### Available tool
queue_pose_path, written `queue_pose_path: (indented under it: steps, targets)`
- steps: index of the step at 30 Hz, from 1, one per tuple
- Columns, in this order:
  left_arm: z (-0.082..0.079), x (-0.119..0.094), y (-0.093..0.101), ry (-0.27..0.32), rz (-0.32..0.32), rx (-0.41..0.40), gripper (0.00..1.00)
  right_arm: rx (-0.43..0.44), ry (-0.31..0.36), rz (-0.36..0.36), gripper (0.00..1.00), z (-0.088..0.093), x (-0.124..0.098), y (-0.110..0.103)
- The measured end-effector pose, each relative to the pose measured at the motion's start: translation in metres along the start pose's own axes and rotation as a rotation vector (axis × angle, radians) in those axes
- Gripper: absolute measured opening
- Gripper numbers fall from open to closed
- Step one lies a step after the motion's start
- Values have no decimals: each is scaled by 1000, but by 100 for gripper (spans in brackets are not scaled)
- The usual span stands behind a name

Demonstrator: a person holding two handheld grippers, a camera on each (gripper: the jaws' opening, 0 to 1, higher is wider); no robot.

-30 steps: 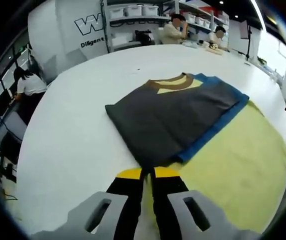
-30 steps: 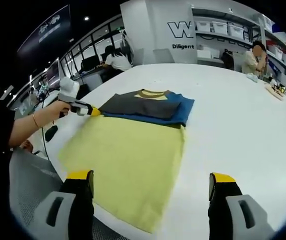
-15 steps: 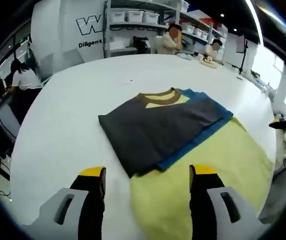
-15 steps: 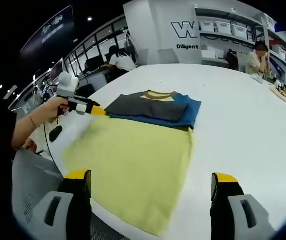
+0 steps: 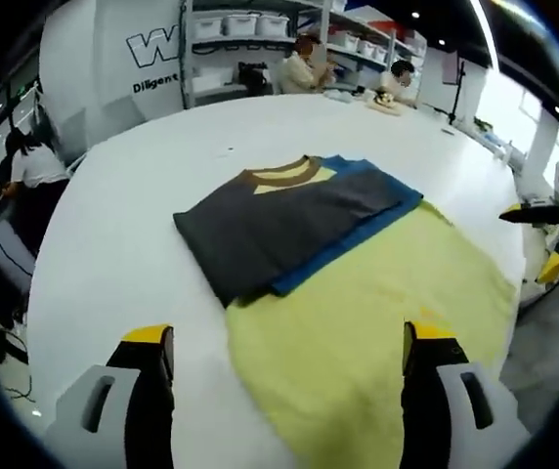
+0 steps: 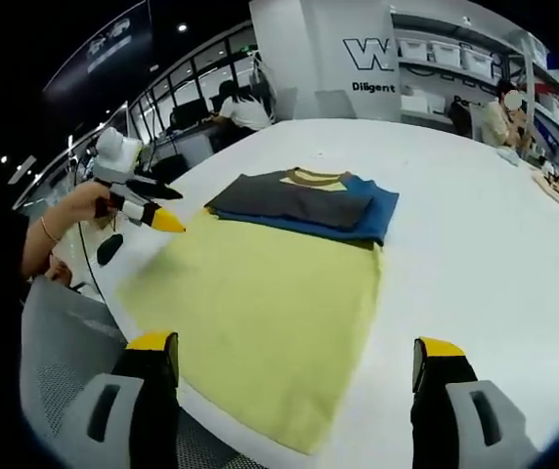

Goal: Fold the garment on the visible template until the final outline fits inside the template.

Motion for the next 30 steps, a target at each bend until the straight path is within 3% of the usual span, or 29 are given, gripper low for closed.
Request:
queue_pose_path:
  steps: [15,22,30]
  targets:
    - [37,-35,23,-53,60,-72,93,-37,-83,4,98,20,0,-6]
    - [64,-40,26,-119,43,-98,86,-30,-145,28,91,33,2,-6]
    - [89,-57,35,-149,11,-134,78,-32,-243,80,83,53,3,-2]
Point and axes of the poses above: the point that each gripper's makers call its tool centre point, and the gripper's own axes: x roughly forward along the fingers, y roughly to its right, z roughly out of its underside, the point moved 3 cm from there along -x, roughly backward along the fingers, and after that the axes turned 1 degree about z, right-handed, at the moved point
